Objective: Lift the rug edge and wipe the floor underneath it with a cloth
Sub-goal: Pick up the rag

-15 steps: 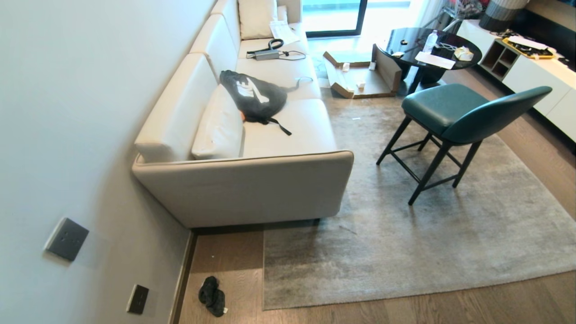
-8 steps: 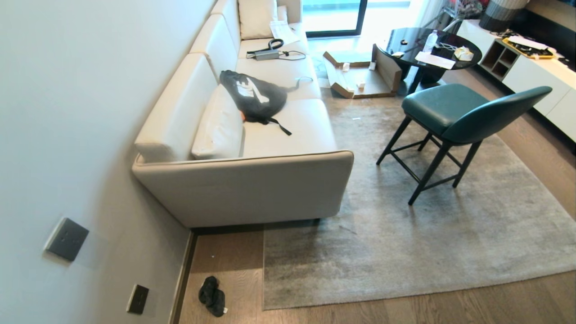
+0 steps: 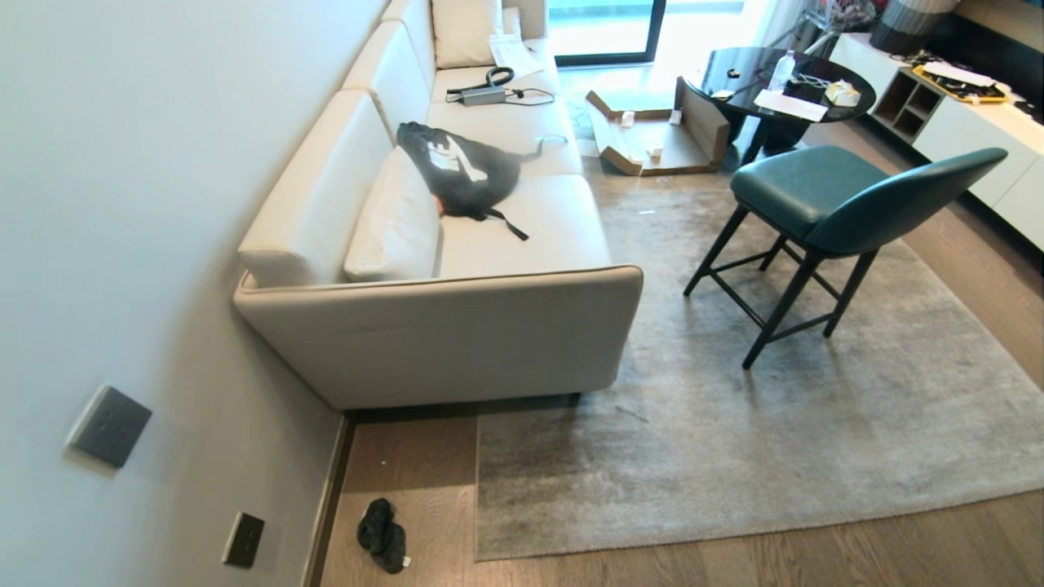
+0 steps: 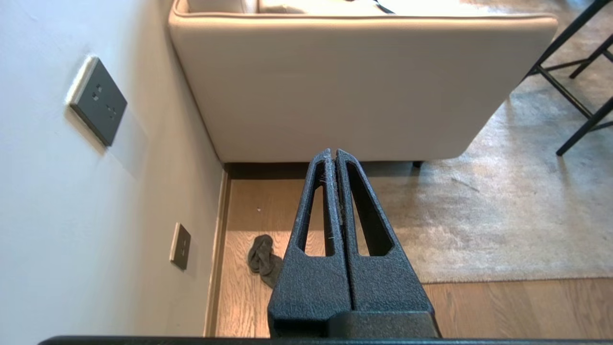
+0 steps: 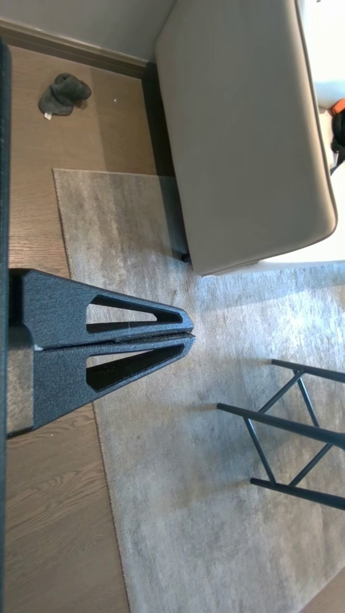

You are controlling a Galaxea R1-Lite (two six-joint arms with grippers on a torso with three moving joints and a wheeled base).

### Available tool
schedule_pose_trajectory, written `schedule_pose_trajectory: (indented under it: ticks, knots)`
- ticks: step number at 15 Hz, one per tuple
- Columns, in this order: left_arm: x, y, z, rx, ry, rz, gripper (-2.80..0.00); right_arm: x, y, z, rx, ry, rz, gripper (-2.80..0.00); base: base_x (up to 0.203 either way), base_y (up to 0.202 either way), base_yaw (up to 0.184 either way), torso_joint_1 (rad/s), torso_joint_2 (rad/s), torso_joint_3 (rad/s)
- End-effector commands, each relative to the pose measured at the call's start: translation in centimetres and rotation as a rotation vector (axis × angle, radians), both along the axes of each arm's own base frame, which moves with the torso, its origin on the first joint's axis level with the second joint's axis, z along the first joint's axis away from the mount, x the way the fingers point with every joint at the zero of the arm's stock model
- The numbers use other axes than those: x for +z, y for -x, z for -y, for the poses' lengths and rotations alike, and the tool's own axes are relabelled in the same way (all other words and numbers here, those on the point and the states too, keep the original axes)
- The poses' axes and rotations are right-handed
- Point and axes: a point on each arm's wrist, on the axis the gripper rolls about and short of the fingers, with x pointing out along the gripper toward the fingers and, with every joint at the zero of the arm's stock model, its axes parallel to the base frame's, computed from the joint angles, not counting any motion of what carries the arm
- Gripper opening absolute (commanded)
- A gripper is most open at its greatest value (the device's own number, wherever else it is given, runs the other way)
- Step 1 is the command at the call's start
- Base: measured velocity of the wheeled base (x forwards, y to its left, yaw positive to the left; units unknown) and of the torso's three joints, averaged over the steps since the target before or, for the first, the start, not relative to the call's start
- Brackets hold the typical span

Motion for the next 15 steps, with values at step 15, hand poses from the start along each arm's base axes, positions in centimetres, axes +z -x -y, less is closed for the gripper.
schedule_pose_trajectory:
  ticks: [15]
  knots:
    - [0.00,0.00,0.00,0.001,0.001,0.000,-2.80,0.02,-0.01,0.00,-0.002,-0.004,-0.001,-2.80,0.000,0.000,0.000,-0.154,0.42,0.264]
